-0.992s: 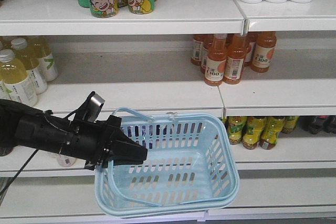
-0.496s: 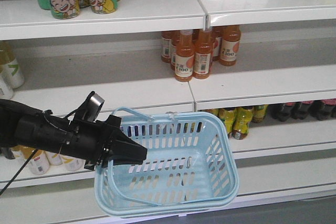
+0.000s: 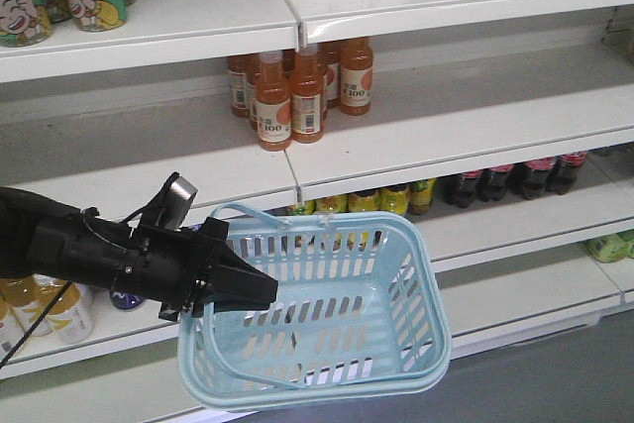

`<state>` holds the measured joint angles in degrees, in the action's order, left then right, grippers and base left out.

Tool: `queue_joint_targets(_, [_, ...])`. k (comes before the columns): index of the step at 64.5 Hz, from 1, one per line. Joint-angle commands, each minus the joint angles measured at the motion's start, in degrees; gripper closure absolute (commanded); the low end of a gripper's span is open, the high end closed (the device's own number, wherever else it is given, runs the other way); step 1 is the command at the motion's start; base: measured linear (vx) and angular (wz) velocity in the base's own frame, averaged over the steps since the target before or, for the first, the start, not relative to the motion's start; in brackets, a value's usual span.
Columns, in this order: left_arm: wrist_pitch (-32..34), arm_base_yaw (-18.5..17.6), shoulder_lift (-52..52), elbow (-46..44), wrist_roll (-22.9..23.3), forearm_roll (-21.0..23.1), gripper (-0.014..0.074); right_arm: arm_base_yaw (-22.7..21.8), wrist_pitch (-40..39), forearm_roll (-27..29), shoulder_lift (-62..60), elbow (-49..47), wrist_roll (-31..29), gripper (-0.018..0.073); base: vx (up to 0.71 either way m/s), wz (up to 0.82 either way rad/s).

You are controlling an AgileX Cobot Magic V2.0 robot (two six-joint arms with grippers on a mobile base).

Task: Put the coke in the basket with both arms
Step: 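Hold the basket in the left gripper while the base turns away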

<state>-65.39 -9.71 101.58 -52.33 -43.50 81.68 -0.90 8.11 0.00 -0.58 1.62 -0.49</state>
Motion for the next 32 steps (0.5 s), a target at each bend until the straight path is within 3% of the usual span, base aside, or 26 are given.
queue_joint_targets(1, [-3.94,-0.21,-2.68,-1.14,-0.55,4.80,0.0603,-0.32,-4.49,-0.41,-1.02,0.61,-0.27,0.0568,-0.02,-0.30])
queue_joint_targets(32, [-3.93,-0.21,-2.68,-1.14,-0.55,4.80,0.0602,-0.32,-4.49,-0.41,-1.02,0.61,-0.27,0.0568,-0.02,-0.34])
